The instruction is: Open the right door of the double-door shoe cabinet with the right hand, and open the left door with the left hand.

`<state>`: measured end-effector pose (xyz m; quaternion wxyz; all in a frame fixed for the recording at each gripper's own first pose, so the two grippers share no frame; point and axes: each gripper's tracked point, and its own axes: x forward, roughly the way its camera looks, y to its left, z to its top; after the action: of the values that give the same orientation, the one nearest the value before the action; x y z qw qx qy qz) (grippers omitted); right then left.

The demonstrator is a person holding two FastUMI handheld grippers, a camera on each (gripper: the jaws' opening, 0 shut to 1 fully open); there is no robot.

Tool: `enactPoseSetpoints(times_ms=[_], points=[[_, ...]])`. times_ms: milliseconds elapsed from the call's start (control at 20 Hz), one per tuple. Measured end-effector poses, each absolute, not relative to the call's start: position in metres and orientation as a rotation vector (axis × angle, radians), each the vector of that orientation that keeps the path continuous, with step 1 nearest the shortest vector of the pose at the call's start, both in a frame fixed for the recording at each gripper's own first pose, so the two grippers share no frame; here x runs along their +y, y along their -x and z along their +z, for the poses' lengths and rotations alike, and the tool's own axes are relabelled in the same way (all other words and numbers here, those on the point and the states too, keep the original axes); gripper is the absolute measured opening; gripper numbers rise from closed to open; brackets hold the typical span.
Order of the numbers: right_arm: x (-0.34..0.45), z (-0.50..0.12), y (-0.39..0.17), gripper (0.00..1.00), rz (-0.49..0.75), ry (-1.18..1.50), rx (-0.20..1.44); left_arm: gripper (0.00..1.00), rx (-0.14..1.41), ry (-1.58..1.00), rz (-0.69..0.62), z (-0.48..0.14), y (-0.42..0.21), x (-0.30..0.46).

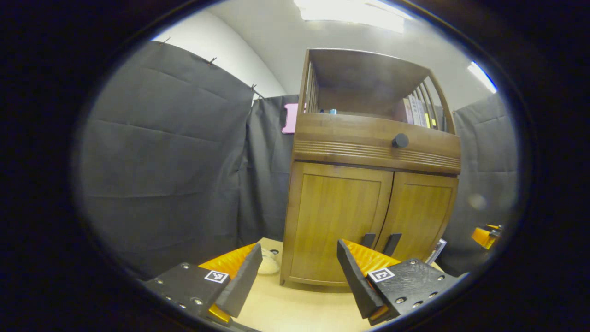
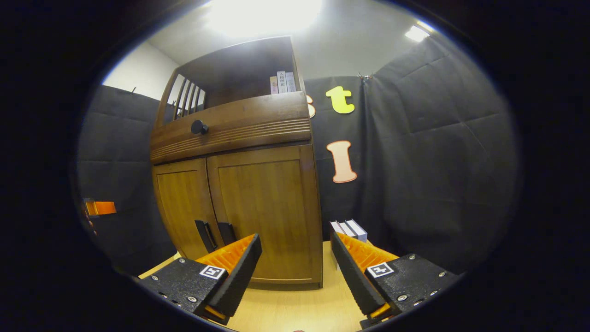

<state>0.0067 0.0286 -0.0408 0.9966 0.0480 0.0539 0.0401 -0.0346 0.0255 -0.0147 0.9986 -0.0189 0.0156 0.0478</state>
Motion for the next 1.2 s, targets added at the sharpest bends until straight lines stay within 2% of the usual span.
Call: enactPoseSetpoints(times_ms=[350,500,550,600,650,700,800,900,1050,1100,1200], points=[[0.061,-0.043,-0.007,0.95,0.04,-0.093,0.129,0.99,-0.012,-0.084,0.001,-0.019,0.026,0.012],[0.083,-0.038,-0.018,0.95,0.054,-0.093,0.125,0.99,0.017,-0.021,-0.034,-0.039,0.021,0.012],[0.091,-0.036,-0.022,0.95,0.063,-0.091,0.124,0.93,0.032,0.007,-0.034,-0.049,0.018,0.018],[0.1,-0.033,-0.029,0.95,0.073,-0.086,0.122,0.99,0.045,0.031,-0.027,-0.056,0.014,0.026],[0.109,-0.031,-0.034,0.94,0.085,-0.078,0.121,0.99,0.058,0.051,-0.018,-0.061,0.011,0.036],[0.12,-0.029,-0.041,0.95,0.101,-0.07,0.121,0.93,0.068,0.069,-0.006,-0.067,0.008,0.047],[0.141,-0.03,-0.056,0.92,0.129,-0.056,0.132,0.96,0.084,0.095,0.014,-0.074,0.002,0.068],[0.166,-0.031,-0.067,0.94,0.169,-0.065,0.136,0.89,0.101,0.111,0.04,-0.084,0.0,0.09],[0.195,-0.041,-0.085,0.94,0.194,-0.041,0.139,0.97,0.127,0.106,0.1,-0.104,0.002,0.126],[0.202,-0.045,-0.093,0.95,0.19,-0.027,0.14,0.93,0.133,0.105,0.117,-0.111,0.004,0.136],[0.212,-0.056,-0.109,0.94,0.183,-0.018,0.157,0.93,0.139,0.107,0.141,-0.117,0.007,0.153]])
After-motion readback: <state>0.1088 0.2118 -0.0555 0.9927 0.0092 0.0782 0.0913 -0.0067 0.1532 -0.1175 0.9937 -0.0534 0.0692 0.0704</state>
